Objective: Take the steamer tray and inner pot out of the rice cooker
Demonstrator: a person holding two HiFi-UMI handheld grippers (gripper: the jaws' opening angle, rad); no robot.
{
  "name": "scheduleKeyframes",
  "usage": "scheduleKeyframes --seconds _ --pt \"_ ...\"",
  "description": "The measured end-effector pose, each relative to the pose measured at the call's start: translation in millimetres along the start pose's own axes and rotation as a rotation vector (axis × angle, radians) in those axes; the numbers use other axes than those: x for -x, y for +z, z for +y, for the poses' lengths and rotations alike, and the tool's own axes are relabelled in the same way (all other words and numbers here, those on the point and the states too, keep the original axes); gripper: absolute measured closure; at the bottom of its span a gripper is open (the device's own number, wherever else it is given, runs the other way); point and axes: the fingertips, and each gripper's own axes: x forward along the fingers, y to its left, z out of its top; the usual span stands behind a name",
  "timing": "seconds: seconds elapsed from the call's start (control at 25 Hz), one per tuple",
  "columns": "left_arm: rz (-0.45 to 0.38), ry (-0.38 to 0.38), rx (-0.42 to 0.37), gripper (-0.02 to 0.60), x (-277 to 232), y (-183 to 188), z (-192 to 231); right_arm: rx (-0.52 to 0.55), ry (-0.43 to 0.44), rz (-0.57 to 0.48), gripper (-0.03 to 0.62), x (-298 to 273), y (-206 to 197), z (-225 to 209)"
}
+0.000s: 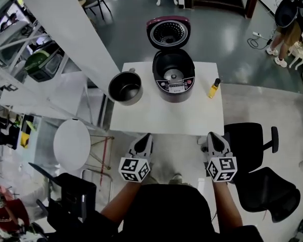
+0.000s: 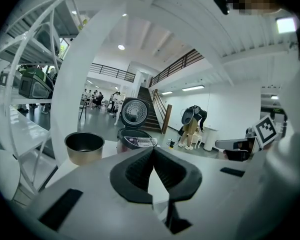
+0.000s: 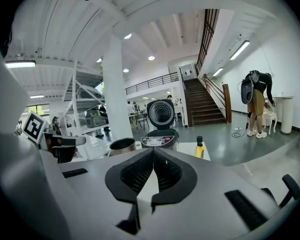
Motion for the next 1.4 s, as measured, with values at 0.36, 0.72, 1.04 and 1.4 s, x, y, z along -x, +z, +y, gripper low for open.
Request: scheduleKeyframes --seconds 0.36,0.72,1.04,1.4 --pt "-0.041 -0.005 -0.026 0.577 27 7 14 0.052 -0.085 -0.051 0.594 32 10 13" --pt "-0.106 0.006 -0.008 0.577 37 12 -1 0.069 -0.038 -0.070 0.594 46 17 18" --pt "-0.102 0.004 -0.040 0.577 37 0 -30 0.083 -0.025 -0.081 0.594 58 16 11" --pt "-0.090 -0.019 -0.044 0.577 44 -1 -46 0.078 -0.046 -0.115 0.594 78 25 7"
